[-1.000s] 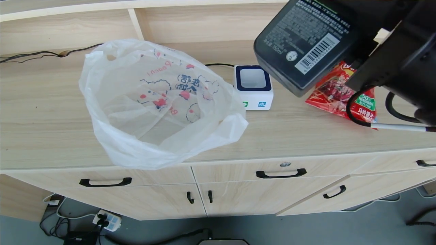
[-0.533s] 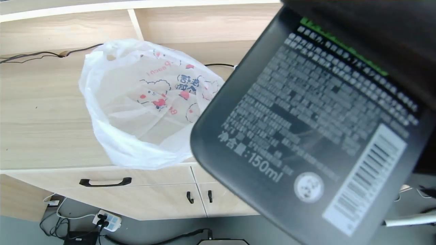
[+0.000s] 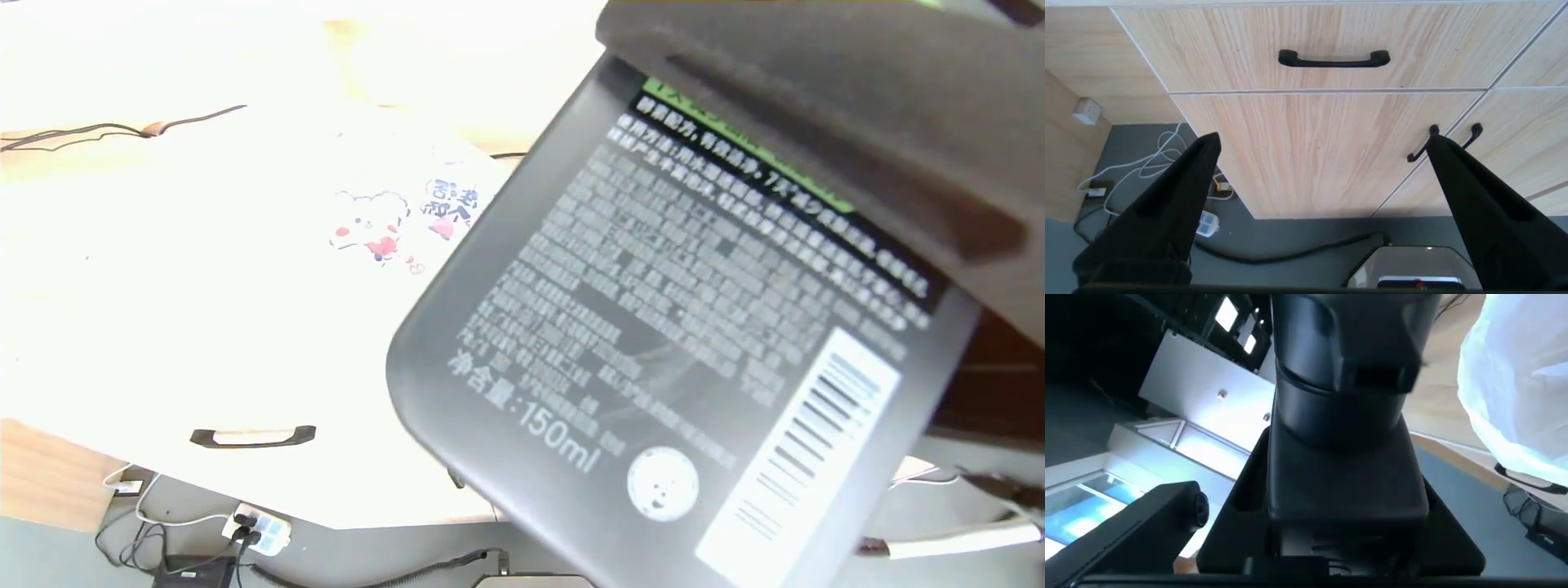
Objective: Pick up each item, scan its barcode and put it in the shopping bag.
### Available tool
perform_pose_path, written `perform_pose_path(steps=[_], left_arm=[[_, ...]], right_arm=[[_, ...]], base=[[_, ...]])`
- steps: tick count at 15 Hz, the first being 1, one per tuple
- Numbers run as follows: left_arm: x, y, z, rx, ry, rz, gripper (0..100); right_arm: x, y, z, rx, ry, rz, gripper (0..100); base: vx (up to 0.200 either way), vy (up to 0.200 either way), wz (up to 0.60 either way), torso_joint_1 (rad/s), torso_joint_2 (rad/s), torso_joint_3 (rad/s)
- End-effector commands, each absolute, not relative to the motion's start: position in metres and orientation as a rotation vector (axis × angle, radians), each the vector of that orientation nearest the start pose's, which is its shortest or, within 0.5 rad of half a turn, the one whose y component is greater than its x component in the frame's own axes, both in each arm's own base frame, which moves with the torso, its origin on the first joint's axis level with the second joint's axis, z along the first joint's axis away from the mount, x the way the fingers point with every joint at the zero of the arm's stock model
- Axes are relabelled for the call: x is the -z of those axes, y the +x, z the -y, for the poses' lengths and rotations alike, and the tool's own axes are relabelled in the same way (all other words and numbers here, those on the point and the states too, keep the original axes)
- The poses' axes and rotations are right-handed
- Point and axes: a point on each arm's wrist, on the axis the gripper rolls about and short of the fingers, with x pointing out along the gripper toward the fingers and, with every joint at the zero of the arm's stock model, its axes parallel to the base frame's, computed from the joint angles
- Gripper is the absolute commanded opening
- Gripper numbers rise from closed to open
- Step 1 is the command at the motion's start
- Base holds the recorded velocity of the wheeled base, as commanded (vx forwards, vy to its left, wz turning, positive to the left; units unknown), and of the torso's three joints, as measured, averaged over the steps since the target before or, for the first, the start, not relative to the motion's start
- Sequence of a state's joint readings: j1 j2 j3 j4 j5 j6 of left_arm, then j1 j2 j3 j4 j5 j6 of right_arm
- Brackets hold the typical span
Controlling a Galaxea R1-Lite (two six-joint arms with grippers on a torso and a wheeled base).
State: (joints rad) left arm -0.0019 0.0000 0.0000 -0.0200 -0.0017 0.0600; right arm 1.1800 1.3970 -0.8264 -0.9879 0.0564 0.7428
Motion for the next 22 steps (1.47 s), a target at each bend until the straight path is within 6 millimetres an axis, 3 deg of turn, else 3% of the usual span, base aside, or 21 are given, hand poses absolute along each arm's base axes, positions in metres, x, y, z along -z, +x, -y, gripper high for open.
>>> perform_pose_path(steps=[1,2,6,8,16,22], left_arm=[[-0.078,-0.023,0.000,0.003,0.058,0.018,100],[-0.078,-0.023,0.000,0.003,0.058,0.018,100],[-0.077,-0.023,0.000,0.003,0.029,0.017,100],[-0.077,-0.023,0.000,0.003,0.028,0.017,100],[-0.077,-0.023,0.000,0.003,0.028,0.017,100],[-0.077,-0.023,0.000,0.003,0.028,0.017,100]], right_arm=[[-0.311,0.090,-0.213,-1.310,0.876,-0.061,0],[-0.312,0.095,-0.212,-1.287,0.859,-0.033,0],[-0.280,0.144,-0.190,-0.904,0.284,0.212,0],[-0.284,0.149,-0.179,-0.776,0.166,0.230,0],[-0.286,0.149,-0.177,-0.772,0.159,0.211,0],[-0.297,0.182,-0.166,-0.646,0.219,0.225,0]], base=[[0.000,0.000,0.00,0.000,0.00,0.000],[0.000,0.000,0.00,0.000,0.00,0.000],[0.000,0.000,0.00,0.000,0.00,0.000],[0.000,0.000,0.00,0.000,0.00,0.000],[0.000,0.000,0.60,0.002,0.00,0.001],[0.000,0.000,0.60,0.000,0.00,0.006]])
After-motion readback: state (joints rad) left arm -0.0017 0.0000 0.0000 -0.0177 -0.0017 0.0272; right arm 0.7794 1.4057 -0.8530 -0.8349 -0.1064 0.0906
